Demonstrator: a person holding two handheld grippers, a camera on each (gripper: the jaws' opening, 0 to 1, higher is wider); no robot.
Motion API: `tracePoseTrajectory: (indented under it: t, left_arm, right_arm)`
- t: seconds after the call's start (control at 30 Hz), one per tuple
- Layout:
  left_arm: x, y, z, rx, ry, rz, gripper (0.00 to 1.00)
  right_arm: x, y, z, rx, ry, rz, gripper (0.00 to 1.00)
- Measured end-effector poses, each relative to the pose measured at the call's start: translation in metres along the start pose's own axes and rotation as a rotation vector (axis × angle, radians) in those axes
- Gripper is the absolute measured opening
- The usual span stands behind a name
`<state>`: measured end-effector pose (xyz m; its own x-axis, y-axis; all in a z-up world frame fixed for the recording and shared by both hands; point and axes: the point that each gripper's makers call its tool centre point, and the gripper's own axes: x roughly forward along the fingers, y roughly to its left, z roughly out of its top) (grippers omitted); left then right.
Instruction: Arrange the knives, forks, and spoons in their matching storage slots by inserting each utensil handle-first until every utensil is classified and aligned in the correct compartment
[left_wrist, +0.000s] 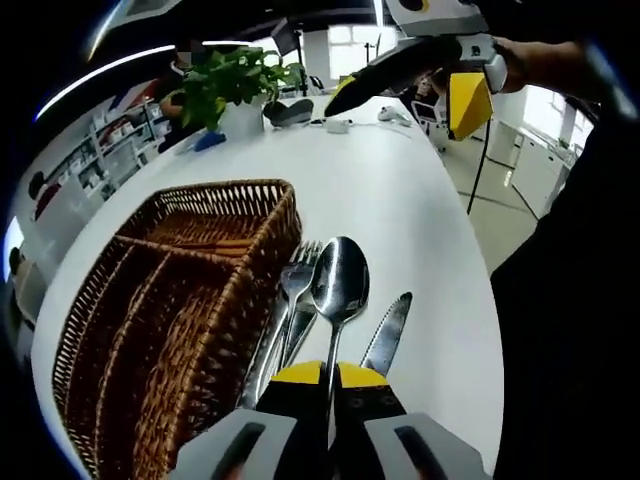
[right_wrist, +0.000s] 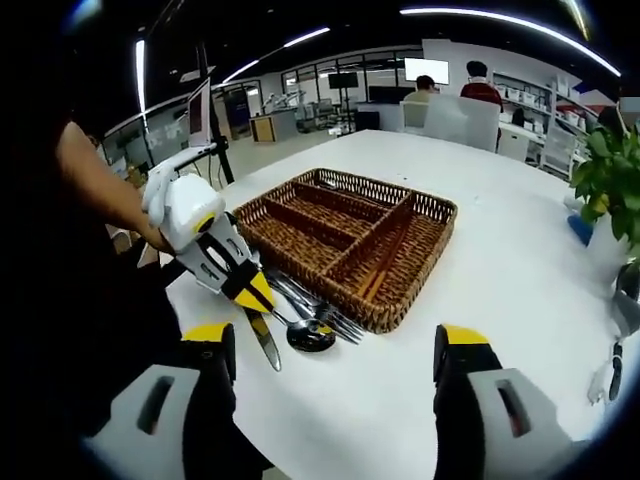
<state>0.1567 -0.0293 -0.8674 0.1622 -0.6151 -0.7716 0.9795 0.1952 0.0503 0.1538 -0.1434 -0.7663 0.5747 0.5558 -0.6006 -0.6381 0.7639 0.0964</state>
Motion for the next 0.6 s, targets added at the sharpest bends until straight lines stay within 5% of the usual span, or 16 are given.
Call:
tracePoseTrajectory:
  t: [0.6]
  left_arm:
    - [0.0066, 0.0012, -0.001, 0.07, 0.026, -0.043, 0.07]
  right_arm:
    - [-0.003, 0.0006, -0.0029, 0.001, 0.0, -0.004, 0.83]
